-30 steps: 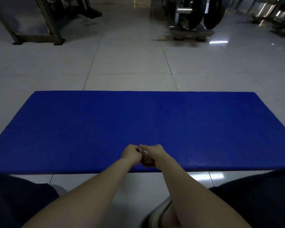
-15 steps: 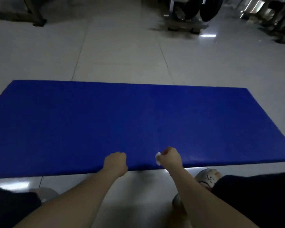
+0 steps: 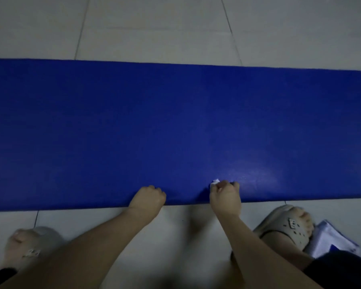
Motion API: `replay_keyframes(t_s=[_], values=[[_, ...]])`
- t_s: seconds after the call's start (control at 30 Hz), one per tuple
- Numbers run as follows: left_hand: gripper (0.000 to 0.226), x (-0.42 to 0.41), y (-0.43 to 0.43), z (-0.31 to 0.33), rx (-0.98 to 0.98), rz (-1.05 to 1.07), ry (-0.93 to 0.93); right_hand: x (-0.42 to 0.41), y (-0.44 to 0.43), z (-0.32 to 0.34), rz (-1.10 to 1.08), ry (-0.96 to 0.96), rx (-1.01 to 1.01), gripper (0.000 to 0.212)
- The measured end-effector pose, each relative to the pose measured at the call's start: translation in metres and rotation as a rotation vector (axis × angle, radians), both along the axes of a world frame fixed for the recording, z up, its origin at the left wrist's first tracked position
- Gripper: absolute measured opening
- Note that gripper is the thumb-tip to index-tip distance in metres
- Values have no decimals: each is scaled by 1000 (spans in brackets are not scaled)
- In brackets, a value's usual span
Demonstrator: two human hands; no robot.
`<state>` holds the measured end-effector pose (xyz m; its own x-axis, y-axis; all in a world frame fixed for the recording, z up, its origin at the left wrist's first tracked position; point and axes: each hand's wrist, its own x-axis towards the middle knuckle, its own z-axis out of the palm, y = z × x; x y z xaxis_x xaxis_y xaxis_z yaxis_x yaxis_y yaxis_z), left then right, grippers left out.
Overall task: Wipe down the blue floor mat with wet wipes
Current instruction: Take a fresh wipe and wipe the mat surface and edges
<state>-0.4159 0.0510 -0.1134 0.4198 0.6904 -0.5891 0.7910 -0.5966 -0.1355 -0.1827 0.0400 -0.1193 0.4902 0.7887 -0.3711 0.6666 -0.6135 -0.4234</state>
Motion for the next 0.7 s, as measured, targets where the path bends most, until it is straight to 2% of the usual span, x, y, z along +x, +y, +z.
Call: replay_keyframes(t_s=[0.07,0.13,0.23,0.33,0.5,0.7], values=[[30,5,-1,9,63,-13,-5,4,-6,6,40,39,19,33],[30,7,-5,28,74,-22,6,9,-18,19,52,65,-53,37],[28,2,-16,44,-16,-89,14,10,-37,47,113,69,-111,33],[28,-7,-16,48,-48,-93,-39,8,-37,52,35,107,-100,27],[27,-13,-24,41,-93,-180,-68,7,-56,16,-27,173,-42,23],[24,-3,-33,33,-180,-253,-56,5,-78,1,-88,190,3,34]])
